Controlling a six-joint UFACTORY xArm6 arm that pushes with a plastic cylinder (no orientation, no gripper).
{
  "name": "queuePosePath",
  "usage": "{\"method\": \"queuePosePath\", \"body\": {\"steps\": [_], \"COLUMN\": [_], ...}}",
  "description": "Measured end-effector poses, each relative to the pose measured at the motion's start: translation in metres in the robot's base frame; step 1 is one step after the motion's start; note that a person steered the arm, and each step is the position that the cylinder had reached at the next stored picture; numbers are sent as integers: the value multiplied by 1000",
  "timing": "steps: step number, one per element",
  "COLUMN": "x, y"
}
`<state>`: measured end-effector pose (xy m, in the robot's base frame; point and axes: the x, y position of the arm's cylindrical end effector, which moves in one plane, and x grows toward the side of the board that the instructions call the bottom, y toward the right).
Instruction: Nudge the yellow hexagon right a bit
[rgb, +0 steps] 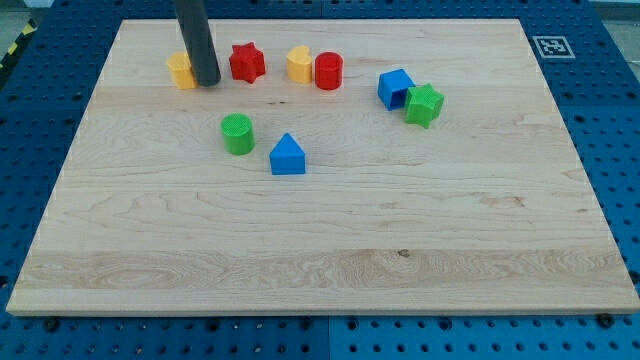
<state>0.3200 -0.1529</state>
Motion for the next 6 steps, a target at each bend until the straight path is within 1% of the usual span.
{"method": "queuePosePath", "body": {"steps": [1, 2, 3, 4, 5, 6], "x": [4, 11, 31, 41, 9, -3], "y": [-5, -23, -30, -44, -88, -99]}}
